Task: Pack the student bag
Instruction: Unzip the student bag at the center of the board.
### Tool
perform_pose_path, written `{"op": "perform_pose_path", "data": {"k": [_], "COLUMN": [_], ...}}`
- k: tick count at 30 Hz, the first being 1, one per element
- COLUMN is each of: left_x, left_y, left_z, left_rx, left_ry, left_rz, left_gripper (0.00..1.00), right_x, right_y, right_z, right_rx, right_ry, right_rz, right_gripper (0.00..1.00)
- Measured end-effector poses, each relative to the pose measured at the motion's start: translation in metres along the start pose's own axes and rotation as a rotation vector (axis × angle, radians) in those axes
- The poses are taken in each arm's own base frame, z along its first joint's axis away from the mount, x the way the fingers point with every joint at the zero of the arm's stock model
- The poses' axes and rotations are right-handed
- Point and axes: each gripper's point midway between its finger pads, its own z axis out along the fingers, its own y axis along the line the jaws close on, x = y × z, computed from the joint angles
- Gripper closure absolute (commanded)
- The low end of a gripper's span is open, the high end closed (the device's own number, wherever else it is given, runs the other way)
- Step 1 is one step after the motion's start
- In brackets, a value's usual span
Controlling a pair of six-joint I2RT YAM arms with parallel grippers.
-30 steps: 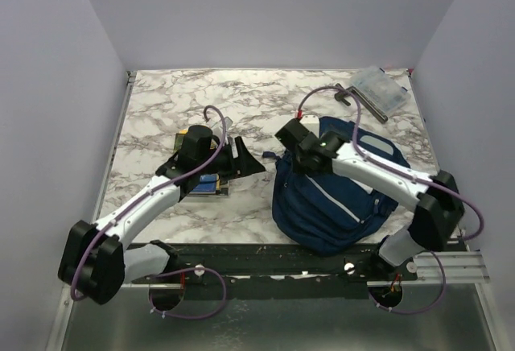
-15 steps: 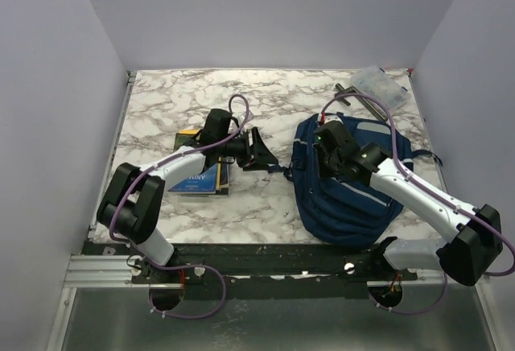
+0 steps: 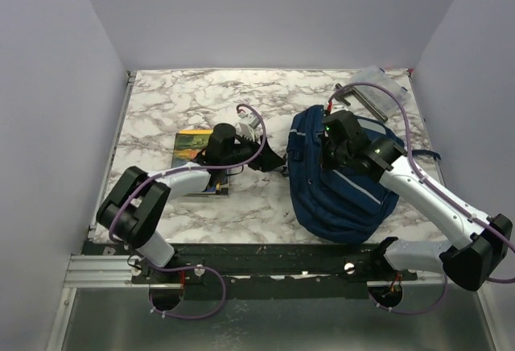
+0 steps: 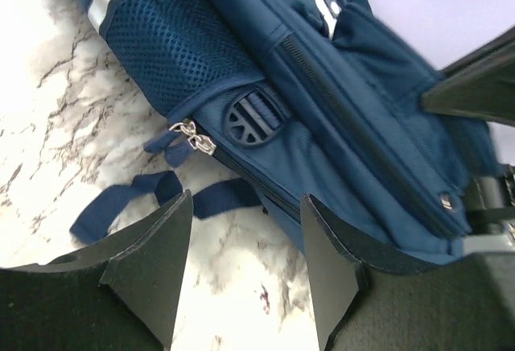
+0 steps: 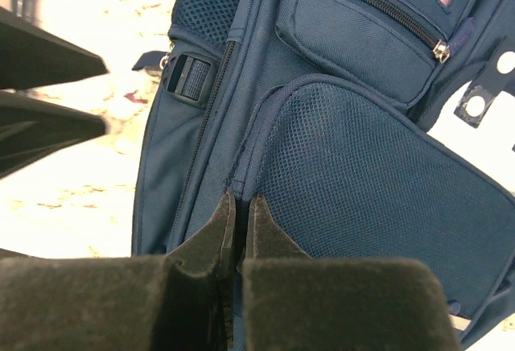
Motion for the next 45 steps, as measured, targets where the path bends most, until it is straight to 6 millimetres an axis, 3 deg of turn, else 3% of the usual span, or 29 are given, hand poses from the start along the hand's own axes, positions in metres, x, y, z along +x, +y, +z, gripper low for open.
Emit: {"op": "perform_pose_path", "data": {"k": [5, 9, 14, 19, 24, 30, 34, 45], "left_x": [0.012, 0.003, 0.003, 0.014, 0.023, 0.036, 0.032, 0.029], "left_y": [-0.004, -0.014, -0.01, -0.008, -0.001, 0.007, 0.006, 0.014], "left_z": [0.021, 0.031, 0.026, 0.01, 0.0, -0.006, -0.006, 0.012], "left_rx": [0.023, 0.061, 0.057, 0.046, 0.016, -0.001, -0.01, -0.1], "left_ry": [-0.057, -0.137, -0.198, -0.217, -0.219, -0.206, -0.228, -0.251], "left_rz": [0.05, 0.103, 0.195, 0.288, 0.353, 0.395, 0.437, 0.525], "left_gripper": [0.46, 0.56, 0.57, 0.39, 0.37, 0.5, 0.57, 0.58], "right_x": [-0.013, -0.015, -0.017, -0.015, -0.013, -0.012, -0.012, -0.012], "right_y": [0.004, 0.003, 0.001, 0.001, 0.001, 0.001, 0.001, 0.0], "right_z": [-0.016, -0.025, -0.033, -0.04, -0.042, -0.043, -0.043, -0.046], "right_rx": [-0.034, -0.052, -0.054, -0.072, -0.082, -0.082, -0.083, -0.084], "right_ry": [-0.039, -0.047, -0.051, -0.051, -0.045, -0.043, -0.045, -0.047], "right_rz": [0.0, -0.016, -0.029, -0.036, -0.044, -0.053, -0.056, -0.062], "right_gripper": [0.99, 0.99, 0.99, 0.99, 0.99, 0.99, 0.99, 0.99]}}
